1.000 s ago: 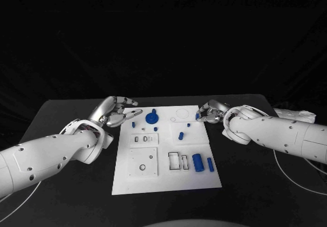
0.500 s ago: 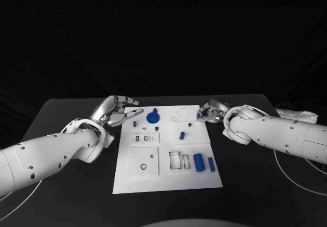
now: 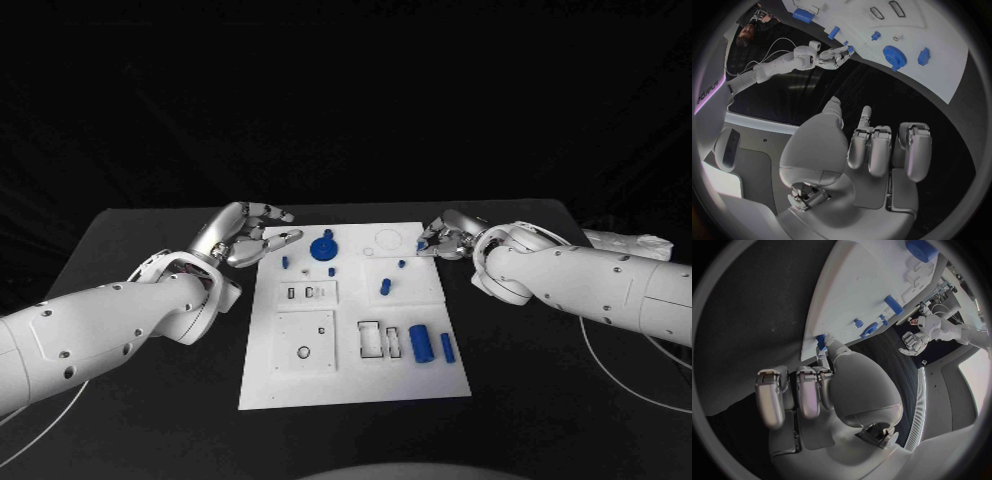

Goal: Assemble the parts on the task board

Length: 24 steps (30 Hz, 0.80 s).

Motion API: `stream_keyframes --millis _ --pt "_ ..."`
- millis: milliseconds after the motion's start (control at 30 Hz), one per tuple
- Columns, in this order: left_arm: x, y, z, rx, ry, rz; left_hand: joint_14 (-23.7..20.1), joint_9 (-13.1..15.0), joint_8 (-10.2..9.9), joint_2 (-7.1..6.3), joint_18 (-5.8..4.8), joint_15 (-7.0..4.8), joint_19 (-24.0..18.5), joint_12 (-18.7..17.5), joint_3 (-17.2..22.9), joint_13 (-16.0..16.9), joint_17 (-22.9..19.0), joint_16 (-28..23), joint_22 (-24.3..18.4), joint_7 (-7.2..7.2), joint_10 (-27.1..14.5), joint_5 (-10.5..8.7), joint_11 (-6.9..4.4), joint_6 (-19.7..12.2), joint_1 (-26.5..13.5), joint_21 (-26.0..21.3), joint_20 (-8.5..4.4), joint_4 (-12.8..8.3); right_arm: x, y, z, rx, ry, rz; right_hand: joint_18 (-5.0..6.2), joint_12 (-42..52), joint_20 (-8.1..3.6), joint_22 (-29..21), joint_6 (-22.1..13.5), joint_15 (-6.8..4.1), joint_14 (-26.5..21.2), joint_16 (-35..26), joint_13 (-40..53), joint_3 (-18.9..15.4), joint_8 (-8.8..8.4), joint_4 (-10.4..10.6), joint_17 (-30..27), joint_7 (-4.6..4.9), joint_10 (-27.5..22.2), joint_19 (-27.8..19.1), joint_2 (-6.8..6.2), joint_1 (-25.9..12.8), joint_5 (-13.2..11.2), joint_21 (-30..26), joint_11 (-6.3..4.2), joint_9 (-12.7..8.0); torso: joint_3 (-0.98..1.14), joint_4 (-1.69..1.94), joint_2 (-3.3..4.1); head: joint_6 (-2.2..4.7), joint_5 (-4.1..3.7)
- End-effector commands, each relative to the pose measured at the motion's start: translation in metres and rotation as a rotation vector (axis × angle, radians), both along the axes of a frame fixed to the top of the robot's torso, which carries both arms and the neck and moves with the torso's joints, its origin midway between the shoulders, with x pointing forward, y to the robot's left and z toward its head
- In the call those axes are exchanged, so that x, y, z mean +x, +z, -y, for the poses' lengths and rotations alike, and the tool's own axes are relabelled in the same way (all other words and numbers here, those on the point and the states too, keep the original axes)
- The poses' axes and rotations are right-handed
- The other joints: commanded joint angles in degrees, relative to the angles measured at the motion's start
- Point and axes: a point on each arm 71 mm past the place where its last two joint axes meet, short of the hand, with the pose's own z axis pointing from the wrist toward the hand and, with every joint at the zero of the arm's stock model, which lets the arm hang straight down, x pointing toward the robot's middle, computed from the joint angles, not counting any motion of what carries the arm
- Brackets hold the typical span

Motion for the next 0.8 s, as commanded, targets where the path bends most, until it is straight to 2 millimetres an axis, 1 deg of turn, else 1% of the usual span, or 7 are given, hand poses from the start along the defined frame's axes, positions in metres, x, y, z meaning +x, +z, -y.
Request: stream_keyframes --millis 33,167,367,433,533,700,800 --pt "-0.001 0.001 0.002 -0.002 -0.012 0.008 6.0 0.0 -0.2 0.49 -0.42 -0.37 6.0 0.1 -0.4 15.1 15.1 0.1 15.1 -0.1 6.1 0.35 -0.12 0.3 -0.2 0.1 0.2 0.1 -0.001 -0.002 -0.002 -0.019 0.011 0.0 -0.39 -0.4 -0.25 15.1 1.5 0.0 6.1 0.2 15.0 0.2 0.58 -0.2 15.1 -0.14 6.1 6.0 1.08 1.1 0.2 0.3 0.57 0.7 0.0 0.0 -0.02 -0.08 0.14" --pt "-0.001 0.001 0.002 -0.002 -0.012 0.009 6.0 0.0 -0.2 0.49 -0.42 -0.37 6.0 0.1 -0.4 15.1 15.1 0.1 15.1 -0.1 6.1 0.35 -0.12 0.3 -0.2 0.1 0.2 0.1 -0.002 -0.001 -0.002 -0.014 0.012 0.014 -0.39 -0.4 -0.17 15.1 1.4 0.11 6.1 0.2 15.0 0.2 0.37 -0.4 15.1 -0.02 6.1 6.0 1.08 1.4 0.3 0.3 0.71 0.7 -0.01 0.07 0.0 -0.09 0.19" --pt "0.0 0.001 0.002 0.0 -0.012 0.008 6.0 0.0 -0.2 0.49 -0.42 -0.37 6.0 0.1 -0.4 15.1 15.1 0.1 15.1 -0.1 6.1 0.35 -0.12 0.3 -0.2 0.1 0.2 0.1 -0.004 0.005 -0.008 0.03 0.02 0.084 -0.39 -0.4 -0.04 15.1 1.7 0.27 6.1 0.2 15.0 0.2 0.27 -0.7 15.1 0.2 6.1 6.0 1.1 1.8 0.5 0.3 0.9 0.6 0.03 -0.03 -0.08 0.0 0.47" --pt "0.001 0.0 0.002 0.001 -0.012 0.007 6.0 0.0 -0.2 0.49 -0.42 -0.37 6.0 0.1 -0.4 15.1 15.1 0.1 15.1 -0.1 6.1 0.35 -0.12 0.3 -0.2 0.1 0.2 0.1 -0.006 0.009 -0.012 0.057 0.027 0.125 -0.39 -0.4 0.04 15.1 2.1 0.37 6.1 0.2 15.0 0.2 0.35 -0.9 15.1 0.32 6.1 6.0 1.09 2.1 0.6 0.3 1.02 0.7 0.02 -0.06 -0.06 0.11 0.7" --pt "0.001 0.0 0.002 0.001 -0.013 0.007 6.0 0.0 -0.2 0.49 -0.42 -0.37 6.0 0.1 -0.4 15.1 15.1 0.1 15.1 -0.1 6.1 0.34 -0.12 0.3 -0.2 0.1 0.2 0.1 -0.008 0.013 -0.018 0.08 0.035 0.155 -0.39 -0.4 0.16 15.1 2.7 0.51 6.1 0.2 15.0 0.2 0.47 -1.1 15.1 0.49 6.1 6.0 1.07 2.3 0.7 0.3 1.17 0.8 0.01 -0.05 -0.06 0.23 0.73" --pt "0.002 0.0 0.003 0.002 -0.014 0.008 6.0 0.0 -0.2 0.5 -0.42 -0.38 6.0 0.1 -0.4 15.1 15.1 0.1 15.1 -0.1 6.1 0.34 -0.12 0.3 -0.2 0.1 0.2 0.1 -0.012 0.024 -0.028 0.117 0.053 0.185 -0.39 -0.4 0.2 15.1 2.8 0.56 6.1 0.2 15.0 0.1 0.47 -1.2 15.1 0.56 6.1 6.0 1.04 2.4 0.7 0.3 1.23 0.8 -0.04 0.11 0.04 0.38 0.86" --pt "0.002 0.0 0.004 0.002 -0.014 0.008 6.0 0.0 -0.2 0.5 -0.42 -0.38 6.0 0.1 -0.4 15.1 15.1 0.1 15.1 -0.1 6.1 0.34 -0.12 0.3 -0.2 0.1 0.2 0.1 -0.013 0.034 -0.035 0.135 0.068 0.192 -0.39 -0.4 0.24 15.1 2.8 0.6 6.1 0.2 15.0 0.1 0.41 -1.2 15.1 0.64 6.1 6.0 0.97 2.5 0.8 0.3 1.3 0.8 -0.02 0.04 -0.02 0.29 1.15"
